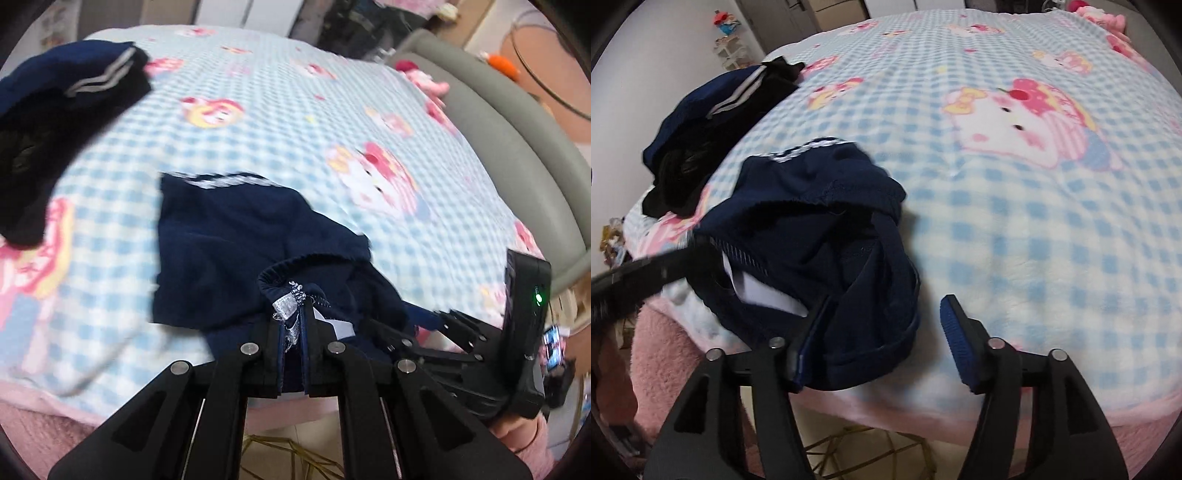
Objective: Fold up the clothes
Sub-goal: 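Lift the navy shorts out of the pile with both grippers, then lay the shorts flat on the blanket, spreading them between both grippers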
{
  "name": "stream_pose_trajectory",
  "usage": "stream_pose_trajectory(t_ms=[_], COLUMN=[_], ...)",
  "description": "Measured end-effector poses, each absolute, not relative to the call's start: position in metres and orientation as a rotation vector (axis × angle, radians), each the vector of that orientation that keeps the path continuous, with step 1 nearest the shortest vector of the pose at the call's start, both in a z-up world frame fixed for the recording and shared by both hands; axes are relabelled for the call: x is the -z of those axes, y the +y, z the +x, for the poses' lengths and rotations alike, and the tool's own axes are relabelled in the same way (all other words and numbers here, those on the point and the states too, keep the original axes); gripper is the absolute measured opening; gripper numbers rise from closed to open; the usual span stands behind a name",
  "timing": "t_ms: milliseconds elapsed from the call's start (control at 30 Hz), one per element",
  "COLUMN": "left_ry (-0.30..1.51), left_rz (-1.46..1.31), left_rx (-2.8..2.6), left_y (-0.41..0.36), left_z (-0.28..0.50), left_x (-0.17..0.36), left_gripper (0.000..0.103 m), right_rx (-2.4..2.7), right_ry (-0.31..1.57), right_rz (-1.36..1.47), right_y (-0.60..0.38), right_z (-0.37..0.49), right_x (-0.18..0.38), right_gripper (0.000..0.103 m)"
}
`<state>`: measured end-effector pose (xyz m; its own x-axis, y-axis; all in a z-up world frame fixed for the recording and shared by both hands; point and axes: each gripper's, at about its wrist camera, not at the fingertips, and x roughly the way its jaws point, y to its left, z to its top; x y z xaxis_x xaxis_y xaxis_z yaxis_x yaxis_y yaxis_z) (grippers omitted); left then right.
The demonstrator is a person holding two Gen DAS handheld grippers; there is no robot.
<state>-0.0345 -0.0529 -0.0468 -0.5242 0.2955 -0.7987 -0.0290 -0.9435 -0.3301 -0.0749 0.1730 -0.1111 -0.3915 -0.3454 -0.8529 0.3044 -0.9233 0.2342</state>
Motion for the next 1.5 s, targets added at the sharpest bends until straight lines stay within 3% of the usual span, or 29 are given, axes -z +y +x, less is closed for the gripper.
stream_pose_trajectory(t_ms=[133,233,633,800,900,967,1000,1033,1067,1100,1333,1500], left_ry=[-0.384,-0.531,-0.673,-0.741,-0.785,-0.813,-0.818,-0.761,-0.705,-0.655,-0.441,-0.238], left_rz=[-1.430,-1.423,-1.400,-1.421,-1.442,-1.455,-1.464,-1.486,-1.506,-1.524,-1.397,-0.900], left_rx=[-2.672,-2.658,-2.723,-2.632,-2.578,-2.541,-2.530,-2.563,-2.596,-2.630,-2.797,-2.986], left_y=[-0.076,-0.102,-0.146,-0.137,-0.128,-0.122,-0.119,-0.114,-0.109,-0.106,-0.109,-0.093], left_z=[-0.024,-0.023,-0.012,-0.013,-0.013,-0.013,-0.013,-0.014,-0.014,-0.014,-0.059,-0.086], left_x=[0.050,0.055,0.074,0.087,0.100,0.108,0.111,0.112,0.112,0.111,0.050,-0.086], left_gripper=[0.007,0.007,0.008,0.010,0.035,0.039,0.038,0.024,0.009,0.009,0.008,0.008], right_rx=[2.357,2.374,2.272,2.286,2.316,2.304,2.309,2.329,2.357,2.387,2.652,2.796], right_ry=[-0.044,-0.109,-0.186,-0.042,0.100,0.150,0.173,0.188,0.181,0.173,0.124,0.065], right_rz=[1.422,1.426,1.410,1.380,1.396,1.405,1.398,1.384,1.373,1.362,1.194,0.891], right_y=[0.167,0.176,0.163,0.119,0.096,0.083,0.079,0.077,0.078,0.081,0.137,0.173], right_z=[-0.071,-0.073,-0.086,-0.108,-0.131,-0.141,-0.144,-0.145,-0.146,-0.146,-0.145,-0.150], right_x=[0.105,0.103,0.099,0.101,0.113,0.122,0.126,0.127,0.125,0.122,0.053,-0.052], right_gripper=[0.063,0.063,0.067,0.068,0.068,0.068,0.063,0.056,0.035,0.020,0.020,0.020])
